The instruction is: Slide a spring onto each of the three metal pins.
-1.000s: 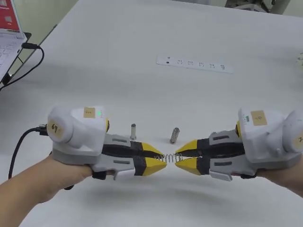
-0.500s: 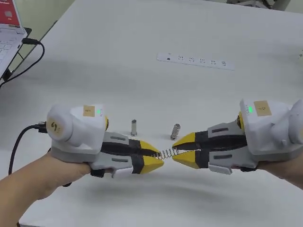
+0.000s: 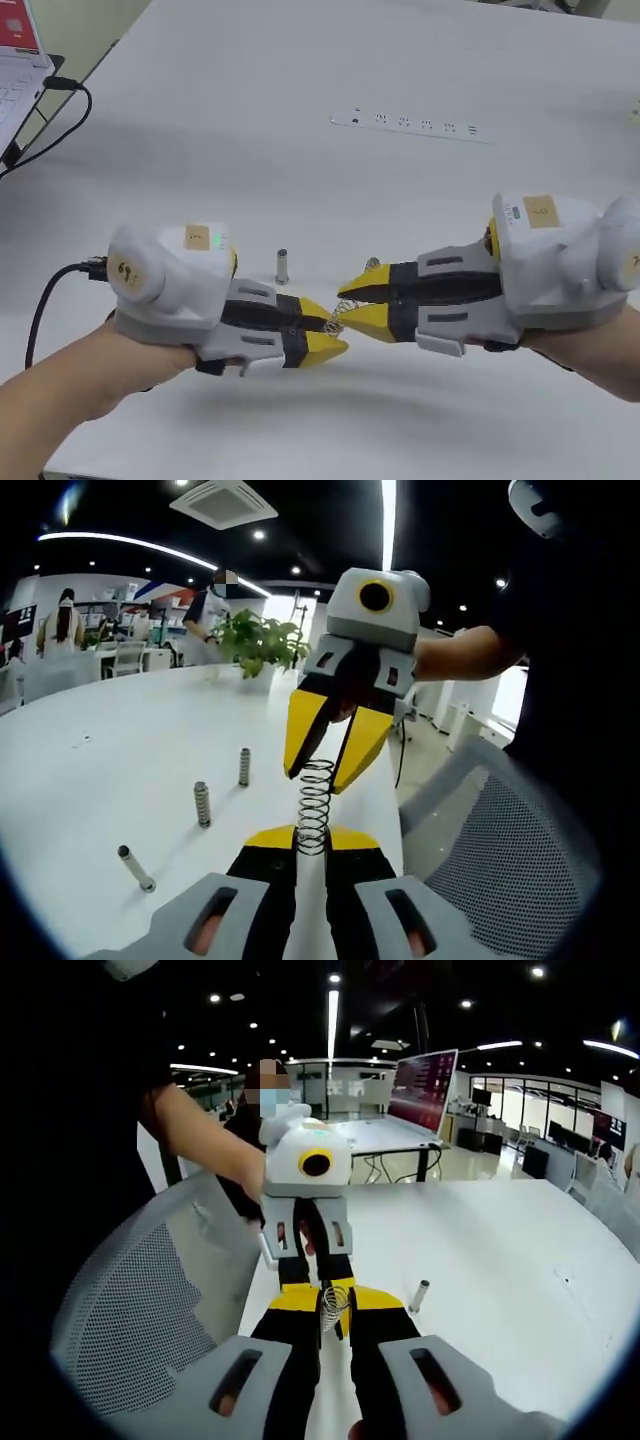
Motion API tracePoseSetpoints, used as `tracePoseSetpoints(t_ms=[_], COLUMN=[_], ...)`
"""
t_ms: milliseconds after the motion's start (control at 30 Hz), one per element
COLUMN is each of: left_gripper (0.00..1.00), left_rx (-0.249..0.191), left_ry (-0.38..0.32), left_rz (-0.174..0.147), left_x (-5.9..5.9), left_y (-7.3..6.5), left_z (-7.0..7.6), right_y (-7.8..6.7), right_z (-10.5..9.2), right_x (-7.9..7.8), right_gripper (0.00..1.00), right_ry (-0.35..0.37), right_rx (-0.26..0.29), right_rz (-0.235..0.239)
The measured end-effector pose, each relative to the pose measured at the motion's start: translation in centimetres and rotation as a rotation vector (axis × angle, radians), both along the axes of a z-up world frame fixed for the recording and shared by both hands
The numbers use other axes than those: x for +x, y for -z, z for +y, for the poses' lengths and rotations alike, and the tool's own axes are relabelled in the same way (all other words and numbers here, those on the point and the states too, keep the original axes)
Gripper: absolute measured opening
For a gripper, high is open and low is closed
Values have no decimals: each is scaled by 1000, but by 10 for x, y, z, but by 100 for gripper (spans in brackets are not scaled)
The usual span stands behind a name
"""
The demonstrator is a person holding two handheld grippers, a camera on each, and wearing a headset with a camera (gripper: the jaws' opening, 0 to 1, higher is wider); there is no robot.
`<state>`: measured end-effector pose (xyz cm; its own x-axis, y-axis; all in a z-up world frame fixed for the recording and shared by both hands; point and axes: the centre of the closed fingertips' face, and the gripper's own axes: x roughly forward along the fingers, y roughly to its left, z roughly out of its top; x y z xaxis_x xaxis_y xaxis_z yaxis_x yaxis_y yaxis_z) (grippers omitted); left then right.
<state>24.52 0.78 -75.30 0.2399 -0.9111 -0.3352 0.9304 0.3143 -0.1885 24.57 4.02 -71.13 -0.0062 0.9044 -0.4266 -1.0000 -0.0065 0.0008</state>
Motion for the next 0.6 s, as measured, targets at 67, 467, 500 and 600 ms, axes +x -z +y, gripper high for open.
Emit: tracePoseSetpoints(t_ms=[67,467,500,600], left_gripper=[2,2,2,2], left_rx=[13,21,22,23], left_ry=[2,5,3,-3], left_rz=[-9,-23,-26,-27], left_x=[0,2,2,3], left_y=[1,0,0,-1], left_z=[1,3,3,5], right_y=[0,-3,-3,-4], right_z=[3,10,10,11], right_x=[-2,-4,-4,-4], right_gripper=[8,8,8,8], right_ry=[-14,-10,-9,-10], right_rx=[-10,17,18,22], right_rz=[-35,-71,-74,-89])
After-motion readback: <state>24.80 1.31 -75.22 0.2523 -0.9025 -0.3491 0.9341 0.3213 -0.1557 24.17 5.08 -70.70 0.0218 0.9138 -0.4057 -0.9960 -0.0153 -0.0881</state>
